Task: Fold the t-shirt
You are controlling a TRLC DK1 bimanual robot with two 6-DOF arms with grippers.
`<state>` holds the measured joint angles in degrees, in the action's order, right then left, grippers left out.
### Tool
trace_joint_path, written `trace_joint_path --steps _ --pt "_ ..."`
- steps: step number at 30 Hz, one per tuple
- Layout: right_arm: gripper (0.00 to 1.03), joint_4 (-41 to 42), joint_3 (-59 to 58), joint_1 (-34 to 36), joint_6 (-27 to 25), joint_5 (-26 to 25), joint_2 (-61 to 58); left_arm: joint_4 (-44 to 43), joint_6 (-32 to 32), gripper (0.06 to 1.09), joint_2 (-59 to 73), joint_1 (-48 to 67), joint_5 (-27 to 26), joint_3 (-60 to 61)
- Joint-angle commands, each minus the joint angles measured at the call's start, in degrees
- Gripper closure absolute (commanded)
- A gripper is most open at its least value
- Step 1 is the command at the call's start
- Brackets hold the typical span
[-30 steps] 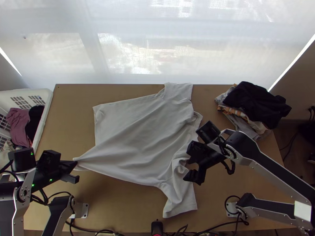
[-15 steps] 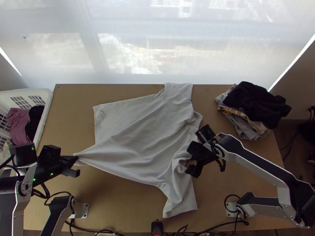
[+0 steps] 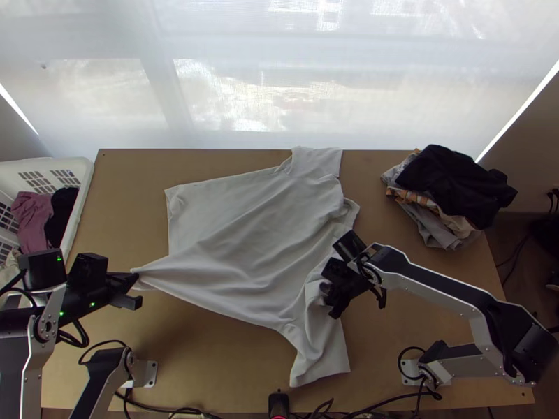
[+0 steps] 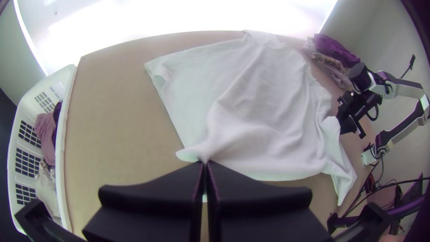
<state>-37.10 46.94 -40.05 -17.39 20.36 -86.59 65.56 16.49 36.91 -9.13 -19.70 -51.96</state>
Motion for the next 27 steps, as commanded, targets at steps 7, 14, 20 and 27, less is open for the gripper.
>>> trace_joint_path --steps 7,14,20,27 --pt "1.00 -4.2 -4.4 -0.2 3.1 -0.1 12.4 -1.4 0.6 1.05 1.2 -0.1 0.0 -0.2" --pt "1.00 -16.2 -6.0 3.8 0.2 -0.1 24.0 -2.6 0.6 1.05 2.0 0.0 -0.2 0.1" --pt "1.00 -17.5 -9.2 5.5 -0.3 -0.1 31.2 -3.1 0.6 1.05 2.5 0.0 -0.3 0.1" --pt "1.00 -19.4 -7.0 2.9 -2.7 -0.7 27.6 -2.5 1.0 1.05 2.2 -0.3 -0.2 -0.9"
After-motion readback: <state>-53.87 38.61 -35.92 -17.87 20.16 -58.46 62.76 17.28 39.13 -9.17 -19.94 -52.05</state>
